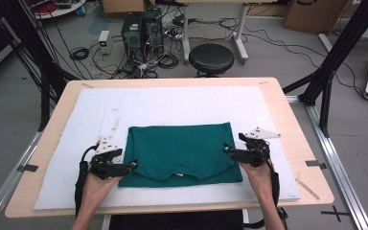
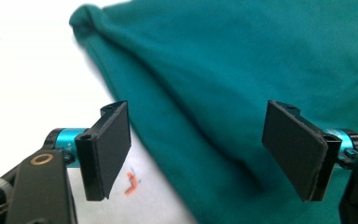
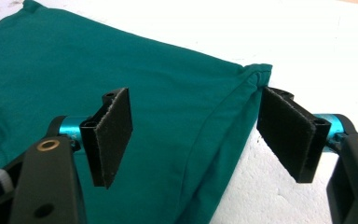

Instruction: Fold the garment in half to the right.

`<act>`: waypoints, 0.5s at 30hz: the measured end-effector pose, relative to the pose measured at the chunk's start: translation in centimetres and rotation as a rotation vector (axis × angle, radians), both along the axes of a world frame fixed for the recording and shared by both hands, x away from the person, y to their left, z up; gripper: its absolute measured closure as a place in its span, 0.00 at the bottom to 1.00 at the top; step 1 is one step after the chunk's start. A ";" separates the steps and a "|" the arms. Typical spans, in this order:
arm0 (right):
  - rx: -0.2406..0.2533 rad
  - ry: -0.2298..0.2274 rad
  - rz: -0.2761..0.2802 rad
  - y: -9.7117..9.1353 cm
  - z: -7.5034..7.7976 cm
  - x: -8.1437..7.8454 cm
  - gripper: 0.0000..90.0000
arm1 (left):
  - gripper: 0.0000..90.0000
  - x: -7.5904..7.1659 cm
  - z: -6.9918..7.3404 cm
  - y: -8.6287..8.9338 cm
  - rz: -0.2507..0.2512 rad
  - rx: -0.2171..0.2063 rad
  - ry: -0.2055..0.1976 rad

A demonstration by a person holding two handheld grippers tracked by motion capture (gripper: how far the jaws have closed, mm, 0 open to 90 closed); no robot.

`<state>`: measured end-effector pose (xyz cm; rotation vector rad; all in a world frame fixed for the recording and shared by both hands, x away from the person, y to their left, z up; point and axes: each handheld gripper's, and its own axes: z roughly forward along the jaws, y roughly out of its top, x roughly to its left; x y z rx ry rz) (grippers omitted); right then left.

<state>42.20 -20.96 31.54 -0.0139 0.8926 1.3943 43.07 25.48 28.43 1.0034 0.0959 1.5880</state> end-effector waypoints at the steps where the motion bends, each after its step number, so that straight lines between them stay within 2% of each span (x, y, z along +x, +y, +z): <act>1: 0.000 -0.001 -0.001 0.0 0.0 0.0 0.30 | 0.26 0.2 0.0 0.0 0.010 -0.005 0.010; 6: -0.004 0.005 -0.004 0.2 0.1 0.1 0.30 | 0.24 0.8 -0.3 -0.4 0.030 -0.009 0.039; 15: -0.021 0.005 -0.006 0.7 0.0 0.0 0.30 | 0.25 0.9 -1.2 -0.9 0.056 -0.029 0.029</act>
